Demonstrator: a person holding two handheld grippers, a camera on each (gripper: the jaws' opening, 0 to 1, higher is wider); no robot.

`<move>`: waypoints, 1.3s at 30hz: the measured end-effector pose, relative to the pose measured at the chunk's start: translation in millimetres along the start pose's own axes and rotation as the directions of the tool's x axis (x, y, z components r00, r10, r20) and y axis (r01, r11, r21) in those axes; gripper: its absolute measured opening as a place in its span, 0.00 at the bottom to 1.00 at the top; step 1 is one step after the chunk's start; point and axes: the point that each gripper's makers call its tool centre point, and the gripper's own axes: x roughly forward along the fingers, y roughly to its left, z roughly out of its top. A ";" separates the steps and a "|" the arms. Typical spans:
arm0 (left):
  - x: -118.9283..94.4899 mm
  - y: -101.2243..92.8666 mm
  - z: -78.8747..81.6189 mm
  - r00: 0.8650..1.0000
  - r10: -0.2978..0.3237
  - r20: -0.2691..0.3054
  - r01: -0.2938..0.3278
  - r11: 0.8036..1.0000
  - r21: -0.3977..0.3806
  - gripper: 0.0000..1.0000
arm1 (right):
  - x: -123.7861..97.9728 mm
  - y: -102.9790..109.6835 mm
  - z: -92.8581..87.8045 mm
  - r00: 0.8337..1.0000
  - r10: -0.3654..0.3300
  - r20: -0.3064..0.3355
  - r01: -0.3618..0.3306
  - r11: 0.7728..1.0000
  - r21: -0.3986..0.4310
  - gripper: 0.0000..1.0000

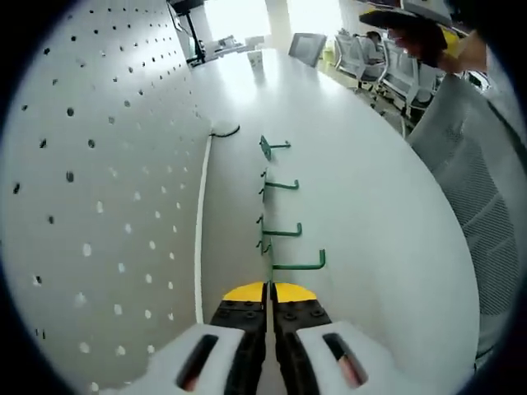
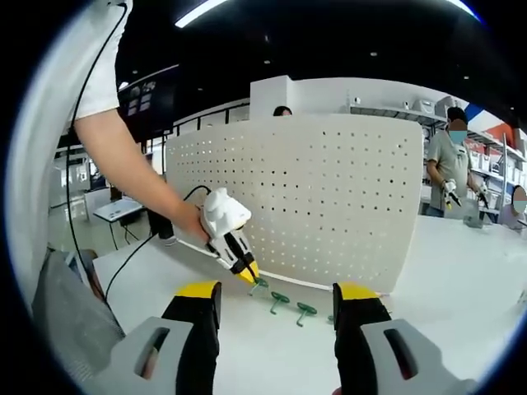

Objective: Insert the hook assembly into the mounting plate slot until the hook locks in place.

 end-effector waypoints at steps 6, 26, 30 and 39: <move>-14.2 0.4 9.3 0.998 0.029 0.050 -0.028 0.999 -0.028 0.01 | 1.2 4.3 4.4 1.000 0.016 0.013 -0.016 1.000 0.013 0.53; -61.1 4.9 14.4 0.975 0.158 0.155 -0.135 0.979 -0.149 0.01 | 11.0 14.8 37.6 0.995 0.062 0.074 -0.063 0.998 0.011 0.53; -75.5 6.8 21.5 0.957 0.208 0.202 -0.164 0.963 -0.212 0.01 | 12.0 17.6 44.0 0.994 0.065 0.091 -0.068 0.997 0.029 0.53; -94.0 0.7 18.7 0.937 0.260 0.232 -0.203 0.948 -0.244 0.01 | 13.6 32.3 55.7 0.990 0.078 0.118 -0.084 0.996 0.041 0.53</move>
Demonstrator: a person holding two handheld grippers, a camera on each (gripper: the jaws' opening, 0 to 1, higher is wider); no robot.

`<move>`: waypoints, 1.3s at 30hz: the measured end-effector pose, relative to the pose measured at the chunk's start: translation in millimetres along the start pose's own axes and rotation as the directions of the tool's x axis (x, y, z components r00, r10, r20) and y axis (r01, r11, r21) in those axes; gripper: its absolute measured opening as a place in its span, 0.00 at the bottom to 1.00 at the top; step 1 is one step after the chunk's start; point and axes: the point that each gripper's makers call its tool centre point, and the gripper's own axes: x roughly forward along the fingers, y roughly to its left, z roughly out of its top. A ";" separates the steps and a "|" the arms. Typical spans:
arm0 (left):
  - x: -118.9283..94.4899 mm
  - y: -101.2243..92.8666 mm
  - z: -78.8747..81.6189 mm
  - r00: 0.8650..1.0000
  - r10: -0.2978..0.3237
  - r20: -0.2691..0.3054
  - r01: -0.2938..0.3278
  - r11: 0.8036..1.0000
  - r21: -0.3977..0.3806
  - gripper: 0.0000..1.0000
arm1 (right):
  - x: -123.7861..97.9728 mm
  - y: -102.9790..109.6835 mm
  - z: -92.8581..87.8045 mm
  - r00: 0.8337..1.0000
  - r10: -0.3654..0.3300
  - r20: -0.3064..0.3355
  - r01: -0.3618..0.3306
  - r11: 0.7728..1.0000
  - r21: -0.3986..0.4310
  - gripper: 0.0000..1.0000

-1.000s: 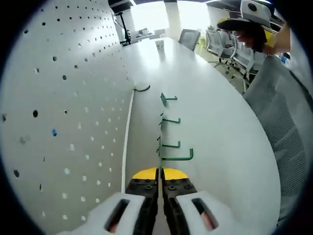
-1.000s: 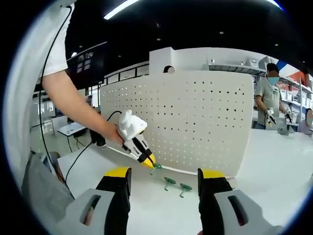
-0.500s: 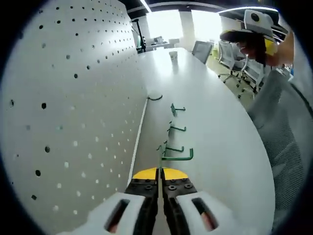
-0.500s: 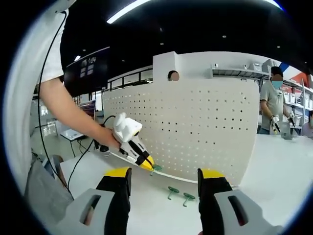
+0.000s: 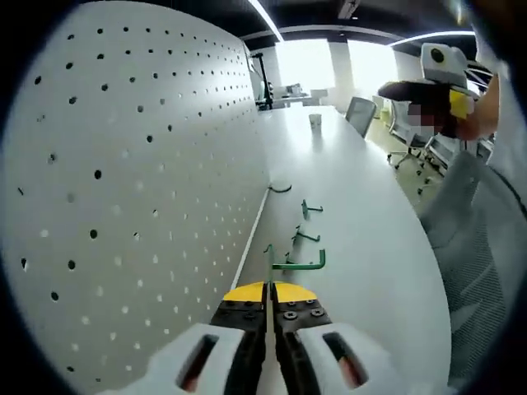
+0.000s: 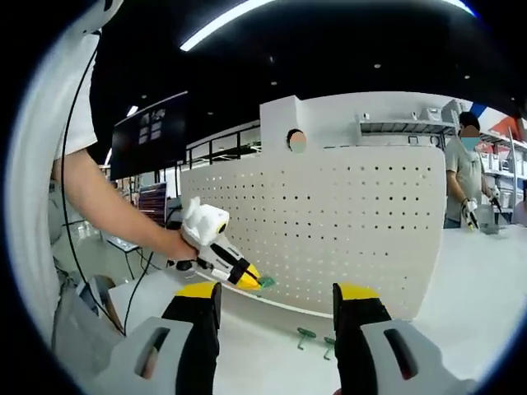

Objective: Insert the hook assembly into the mounting plate slot until the hook locks in place.

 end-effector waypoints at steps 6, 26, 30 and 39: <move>-11.2 -8.1 8.6 0.999 0.023 0.037 -0.023 1.000 -0.002 0.01 | 2.3 7.7 4.7 1.000 0.012 0.014 -0.012 1.000 0.013 0.53; -46.5 -18.8 39.4 0.975 0.107 0.192 -0.086 0.990 -0.114 0.01 | 6.0 34.7 26.7 0.995 0.061 0.073 -0.064 0.997 0.043 0.52; -53.1 -25.5 46.7 0.968 0.118 0.224 -0.090 0.987 -0.130 0.01 | 4.5 39.1 29.9 0.994 0.063 0.088 -0.069 0.996 0.062 0.51; -64.6 -38.6 64.6 0.940 0.126 0.317 -0.065 0.979 -0.194 0.01 | -2.5 48.6 41.0 0.991 0.071 0.116 -0.082 0.992 0.096 0.50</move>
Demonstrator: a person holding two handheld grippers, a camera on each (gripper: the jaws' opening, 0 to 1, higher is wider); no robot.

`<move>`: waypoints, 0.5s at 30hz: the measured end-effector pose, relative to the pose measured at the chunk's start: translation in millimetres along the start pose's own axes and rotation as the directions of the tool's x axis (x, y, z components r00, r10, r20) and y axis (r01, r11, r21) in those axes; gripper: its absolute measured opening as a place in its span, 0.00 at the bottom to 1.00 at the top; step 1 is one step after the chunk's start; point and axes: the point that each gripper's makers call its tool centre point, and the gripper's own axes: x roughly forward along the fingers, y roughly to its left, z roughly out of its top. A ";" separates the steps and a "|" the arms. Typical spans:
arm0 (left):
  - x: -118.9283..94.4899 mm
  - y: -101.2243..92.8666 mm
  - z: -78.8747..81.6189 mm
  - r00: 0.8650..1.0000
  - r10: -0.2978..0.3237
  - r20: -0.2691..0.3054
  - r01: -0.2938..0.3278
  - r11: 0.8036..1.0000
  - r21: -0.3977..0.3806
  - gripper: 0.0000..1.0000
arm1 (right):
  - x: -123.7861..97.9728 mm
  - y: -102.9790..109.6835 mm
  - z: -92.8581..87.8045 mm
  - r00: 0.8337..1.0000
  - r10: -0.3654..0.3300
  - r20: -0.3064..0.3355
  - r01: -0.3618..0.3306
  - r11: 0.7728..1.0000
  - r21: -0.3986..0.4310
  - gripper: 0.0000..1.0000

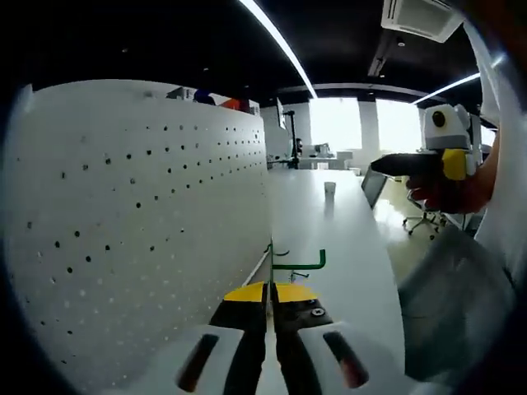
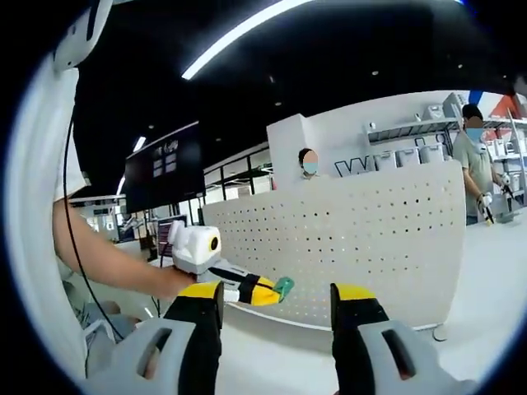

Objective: Insert the hook assembly into the mounting plate slot until the hook locks in place.

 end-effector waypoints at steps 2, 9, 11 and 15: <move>-1.9 -3.1 3.3 1.000 -0.001 0.016 0.001 1.000 -0.015 0.01 | -1.1 1.1 1.5 1.000 0.000 0.005 0.000 1.000 0.003 0.50; -6.4 -14.1 18.1 0.994 -0.012 0.111 0.023 0.995 -0.095 0.02 | -4.0 1.9 3.0 1.000 -0.007 0.016 0.006 0.999 0.034 0.48; -8.4 -14.9 18.6 0.994 -0.003 0.112 0.013 0.996 -0.091 0.02 | -4.5 1.6 3.7 1.000 -0.008 0.022 0.007 0.999 0.044 0.48; -9.7 -17.7 21.3 0.991 -0.004 0.131 0.017 0.995 -0.099 0.02 | -4.4 1.7 3.9 1.000 -0.011 0.022 0.010 0.999 0.051 0.48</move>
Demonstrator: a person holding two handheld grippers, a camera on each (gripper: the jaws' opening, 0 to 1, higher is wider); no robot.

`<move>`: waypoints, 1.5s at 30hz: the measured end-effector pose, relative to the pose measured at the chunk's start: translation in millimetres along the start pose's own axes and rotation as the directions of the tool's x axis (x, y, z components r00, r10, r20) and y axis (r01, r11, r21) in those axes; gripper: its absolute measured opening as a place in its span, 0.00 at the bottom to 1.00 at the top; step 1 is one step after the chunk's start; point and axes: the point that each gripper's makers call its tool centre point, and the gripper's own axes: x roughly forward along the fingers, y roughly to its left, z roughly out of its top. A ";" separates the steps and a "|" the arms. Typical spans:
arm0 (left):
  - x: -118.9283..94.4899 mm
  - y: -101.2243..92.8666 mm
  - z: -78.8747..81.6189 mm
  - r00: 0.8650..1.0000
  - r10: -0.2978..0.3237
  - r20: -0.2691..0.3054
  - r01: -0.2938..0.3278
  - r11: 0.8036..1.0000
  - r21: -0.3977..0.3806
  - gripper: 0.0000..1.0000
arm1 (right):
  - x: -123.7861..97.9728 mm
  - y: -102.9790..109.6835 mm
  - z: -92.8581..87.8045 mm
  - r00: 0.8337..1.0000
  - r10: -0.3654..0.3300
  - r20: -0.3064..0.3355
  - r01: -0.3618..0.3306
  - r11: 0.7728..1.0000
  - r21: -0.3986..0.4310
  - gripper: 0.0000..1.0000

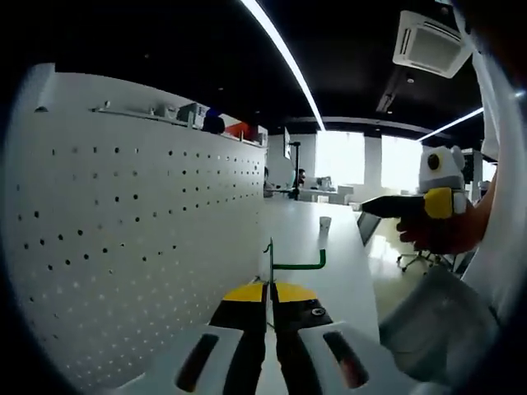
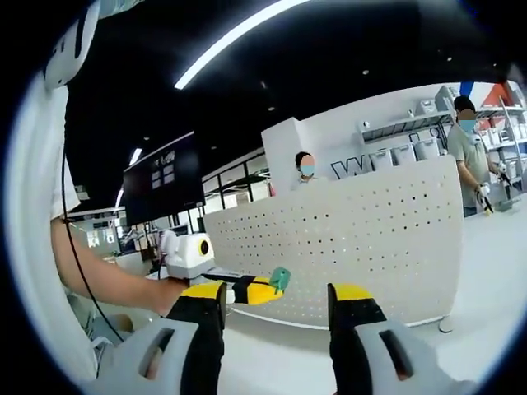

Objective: Insert the hook assembly into the mounting plate slot until the hook locks in place.

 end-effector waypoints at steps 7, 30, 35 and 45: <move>0.0 -3.2 1.9 1.000 0.004 0.010 -0.004 1.000 -0.005 0.02 | -0.5 -1.3 -0.7 1.000 -0.009 0.000 0.009 1.000 0.009 0.46; 3.4 -9.3 8.4 1.000 0.016 0.027 -0.016 1.000 0.010 0.02 | 37.4 -5.4 -22.7 0.998 -0.041 -0.040 0.045 0.994 0.095 0.31; 3.1 -8.3 10.0 0.999 0.021 0.030 -0.022 1.000 0.013 0.02 | 48.7 -5.0 -23.4 0.999 -0.041 -0.032 0.045 0.992 0.115 0.30; 0.4 -6.2 13.7 0.999 0.035 0.040 -0.035 0.999 0.014 0.02 | 70.5 -1.9 -22.5 0.999 -0.032 -0.026 0.036 0.987 0.155 0.25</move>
